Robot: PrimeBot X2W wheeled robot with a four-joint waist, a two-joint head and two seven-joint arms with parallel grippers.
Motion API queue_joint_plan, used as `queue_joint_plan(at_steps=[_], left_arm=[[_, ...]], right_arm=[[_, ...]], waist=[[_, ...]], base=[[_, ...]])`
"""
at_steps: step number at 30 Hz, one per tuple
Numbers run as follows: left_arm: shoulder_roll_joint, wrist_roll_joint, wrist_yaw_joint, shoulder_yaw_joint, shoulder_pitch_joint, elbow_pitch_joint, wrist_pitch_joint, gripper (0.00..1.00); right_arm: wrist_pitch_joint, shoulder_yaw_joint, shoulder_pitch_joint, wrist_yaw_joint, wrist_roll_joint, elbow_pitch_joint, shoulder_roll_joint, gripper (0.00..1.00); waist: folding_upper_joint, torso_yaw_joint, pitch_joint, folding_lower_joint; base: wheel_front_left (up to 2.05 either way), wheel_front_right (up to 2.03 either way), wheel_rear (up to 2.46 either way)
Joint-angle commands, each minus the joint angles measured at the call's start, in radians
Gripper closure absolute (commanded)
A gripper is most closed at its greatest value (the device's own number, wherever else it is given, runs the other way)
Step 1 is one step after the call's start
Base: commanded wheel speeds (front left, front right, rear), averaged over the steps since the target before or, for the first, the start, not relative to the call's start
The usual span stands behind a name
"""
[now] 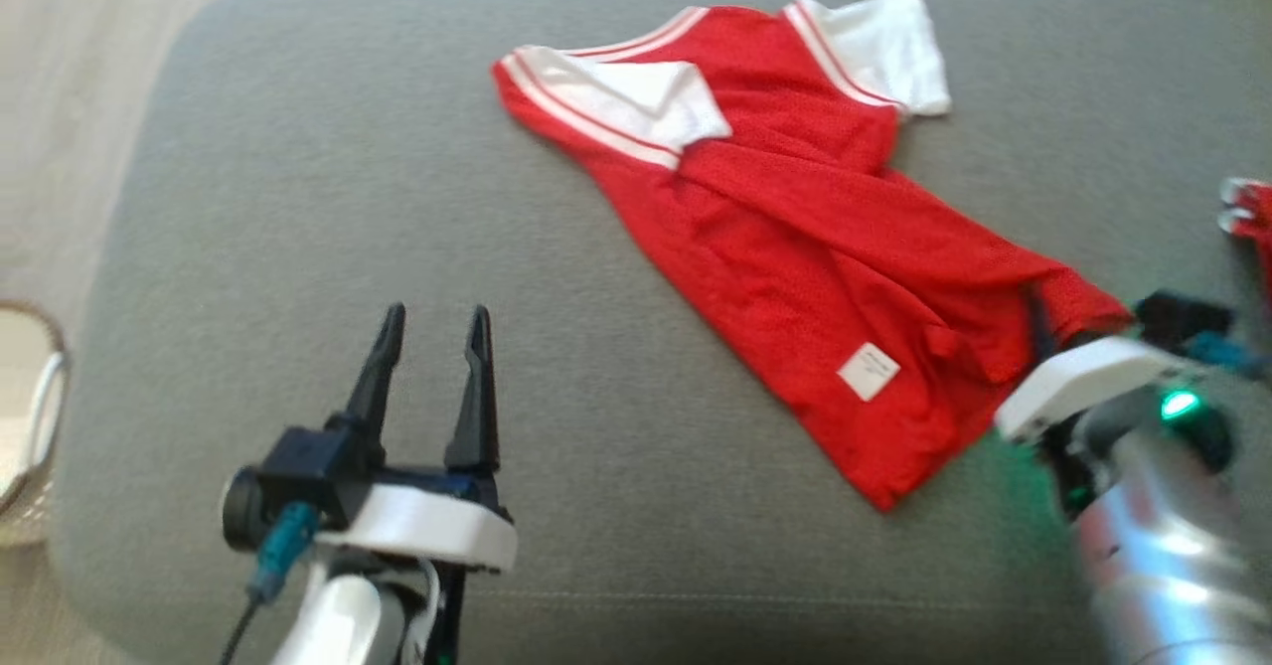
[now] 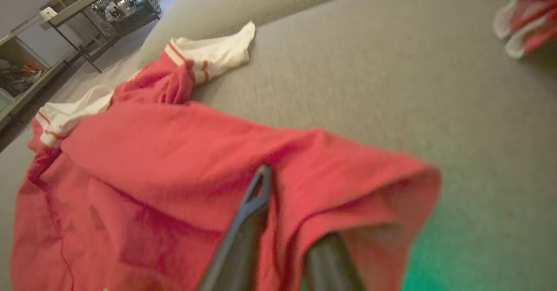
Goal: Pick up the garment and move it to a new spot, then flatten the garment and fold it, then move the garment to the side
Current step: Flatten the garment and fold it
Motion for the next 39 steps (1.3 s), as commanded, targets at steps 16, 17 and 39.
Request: queue_joint_plan(at_steps=[16, 17, 39], left_arm=[[-0.069, 0.097, -0.071, 0.053, 0.014, -0.056, -0.006, 0.0], [-0.071, 0.101, -0.073, 0.051, 0.015, -0.055, -0.006, 0.0], [-0.088, 0.159, -0.092, 0.008, 0.017, -0.051, -0.006, 0.0]], right_arm=[[0.027, -0.421, -0.236, 0.0, -0.567, -0.167, -0.038, 0.0], [0.027, -0.434, -0.227, 0.0, -0.574, -0.163, -0.026, 0.0], [-0.006, 0.062, 0.018, 0.0, -0.131, -0.193, 0.007, 0.0]], waist=[[0.0, 0.095, 0.043, 0.0], [0.0, 0.089, 0.043, 0.0], [0.0, 0.006, 0.028, 0.0]], base=[[0.0, 0.0, 0.0], [0.0, 0.0, 0.0], [0.0, 0.0, 0.0]])
